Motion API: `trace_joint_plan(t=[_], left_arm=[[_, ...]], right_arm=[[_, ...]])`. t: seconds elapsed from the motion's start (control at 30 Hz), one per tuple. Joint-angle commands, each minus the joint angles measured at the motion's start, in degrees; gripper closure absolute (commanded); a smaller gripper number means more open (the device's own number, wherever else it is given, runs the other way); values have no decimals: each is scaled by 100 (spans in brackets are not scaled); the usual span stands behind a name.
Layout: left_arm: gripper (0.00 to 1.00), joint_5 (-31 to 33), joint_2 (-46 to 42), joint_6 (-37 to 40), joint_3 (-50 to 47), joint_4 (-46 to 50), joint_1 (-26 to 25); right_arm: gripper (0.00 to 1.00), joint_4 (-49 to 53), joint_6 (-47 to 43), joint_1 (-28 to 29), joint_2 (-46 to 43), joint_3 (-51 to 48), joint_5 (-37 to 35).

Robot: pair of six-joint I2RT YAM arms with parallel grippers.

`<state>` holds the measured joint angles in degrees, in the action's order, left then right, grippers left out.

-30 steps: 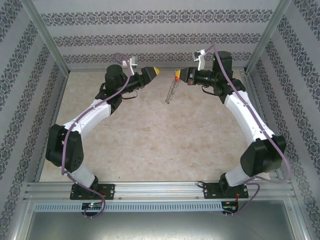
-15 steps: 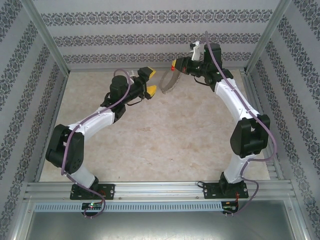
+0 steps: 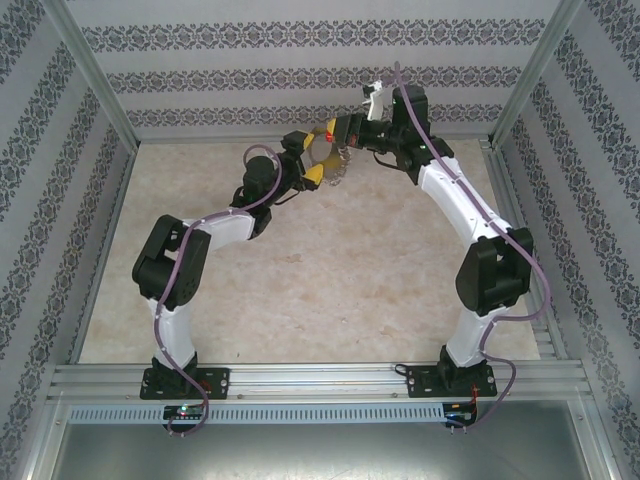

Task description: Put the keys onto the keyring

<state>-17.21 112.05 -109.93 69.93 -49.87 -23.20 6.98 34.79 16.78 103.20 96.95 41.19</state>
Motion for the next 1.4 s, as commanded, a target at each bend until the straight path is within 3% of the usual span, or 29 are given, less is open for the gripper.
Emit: trace_joint_plan(t=[0.0, 0.5, 1.1, 1.2, 1.37], left_arm=[[4, 234, -70, -124, 269, -838, -18], [2, 131, -634, 169, -103, -382, -27], [2, 86, -536, 130, -30, -341, 10], [8, 64, -538, 173, -42, -350, 2], [38, 66, -488, 161, -76, -506, -22]], right_arm=[[100, -323, -95, 58, -395, -150, 107], [100, -43, -453, -27, -174, 120, 202], [100, 855, -1644, 133, -138, 402, 1045], [100, 886, -1734, 152, -159, 387, 1044], [100, 909, -1778, 151, -195, 427, 1084]])
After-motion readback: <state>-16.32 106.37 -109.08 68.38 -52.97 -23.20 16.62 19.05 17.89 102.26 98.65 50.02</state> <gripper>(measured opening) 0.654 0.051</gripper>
